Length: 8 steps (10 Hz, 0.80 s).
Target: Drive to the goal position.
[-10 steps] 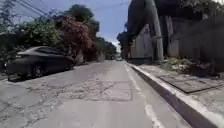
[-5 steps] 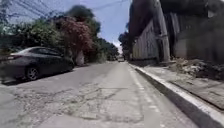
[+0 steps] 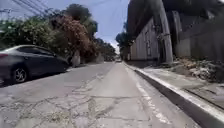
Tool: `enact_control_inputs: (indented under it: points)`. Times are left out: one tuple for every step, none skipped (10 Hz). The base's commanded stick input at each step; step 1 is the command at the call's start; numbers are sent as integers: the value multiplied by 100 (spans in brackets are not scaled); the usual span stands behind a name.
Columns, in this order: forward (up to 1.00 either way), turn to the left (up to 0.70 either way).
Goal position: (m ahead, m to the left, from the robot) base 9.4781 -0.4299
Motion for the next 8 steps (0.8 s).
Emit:
enact_control_inputs:
  points:
    - [100,0]
    - [100,0]
    - [100,0]
    - [100,0]
    - [100,0]
    - [100,0]
    - [100,0]
    - [100,0]
